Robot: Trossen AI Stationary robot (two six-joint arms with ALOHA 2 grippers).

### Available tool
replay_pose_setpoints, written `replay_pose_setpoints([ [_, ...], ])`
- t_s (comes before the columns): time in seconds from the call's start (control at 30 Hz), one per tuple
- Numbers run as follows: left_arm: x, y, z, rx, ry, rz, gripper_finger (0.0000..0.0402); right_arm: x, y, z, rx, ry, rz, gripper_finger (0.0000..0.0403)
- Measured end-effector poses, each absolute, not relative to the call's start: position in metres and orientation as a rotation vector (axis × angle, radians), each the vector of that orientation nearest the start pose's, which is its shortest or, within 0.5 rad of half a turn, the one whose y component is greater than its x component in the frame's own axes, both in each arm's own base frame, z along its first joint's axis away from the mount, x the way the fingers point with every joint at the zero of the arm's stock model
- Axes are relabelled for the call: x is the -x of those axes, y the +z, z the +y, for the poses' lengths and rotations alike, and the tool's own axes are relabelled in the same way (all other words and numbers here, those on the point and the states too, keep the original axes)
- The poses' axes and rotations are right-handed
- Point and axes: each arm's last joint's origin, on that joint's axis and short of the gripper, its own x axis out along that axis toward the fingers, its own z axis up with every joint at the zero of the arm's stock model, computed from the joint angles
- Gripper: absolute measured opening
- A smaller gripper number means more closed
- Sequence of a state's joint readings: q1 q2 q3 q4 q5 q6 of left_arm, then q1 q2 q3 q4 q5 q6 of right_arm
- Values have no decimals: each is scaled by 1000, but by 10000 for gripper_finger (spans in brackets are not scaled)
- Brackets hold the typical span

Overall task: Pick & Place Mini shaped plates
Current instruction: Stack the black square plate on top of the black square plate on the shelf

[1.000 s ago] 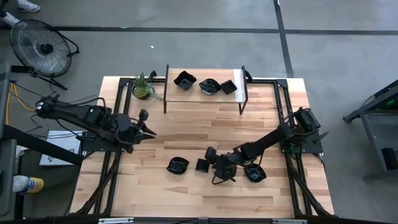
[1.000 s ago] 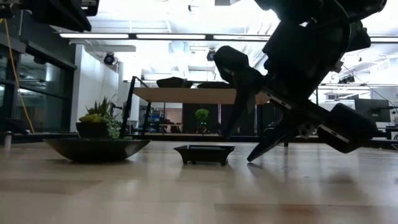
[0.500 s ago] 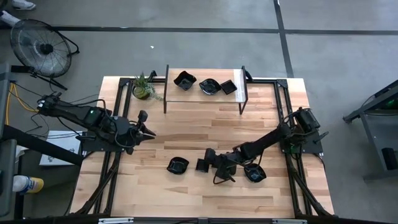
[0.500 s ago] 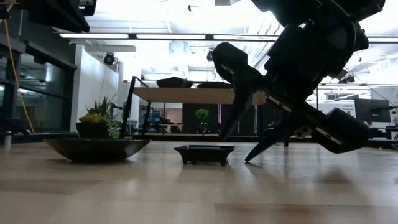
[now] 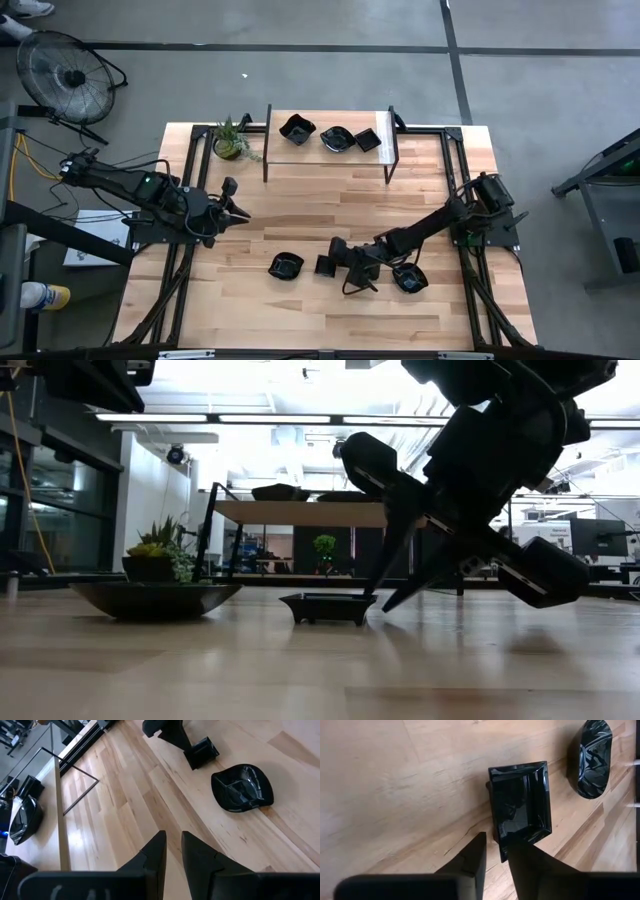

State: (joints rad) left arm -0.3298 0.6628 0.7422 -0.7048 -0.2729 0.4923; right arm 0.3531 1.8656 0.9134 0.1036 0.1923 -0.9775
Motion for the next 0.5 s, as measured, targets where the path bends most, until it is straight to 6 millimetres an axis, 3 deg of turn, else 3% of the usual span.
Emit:
replay_pose_setpoints([
  [0.37,-124,289,-34,-663,-202,576,56,-332,119,117,1132,549,687,7],
  [0.5,-125,289,-34,-662,-202,576,56,-332,119,117,1103,532,694,6],
])
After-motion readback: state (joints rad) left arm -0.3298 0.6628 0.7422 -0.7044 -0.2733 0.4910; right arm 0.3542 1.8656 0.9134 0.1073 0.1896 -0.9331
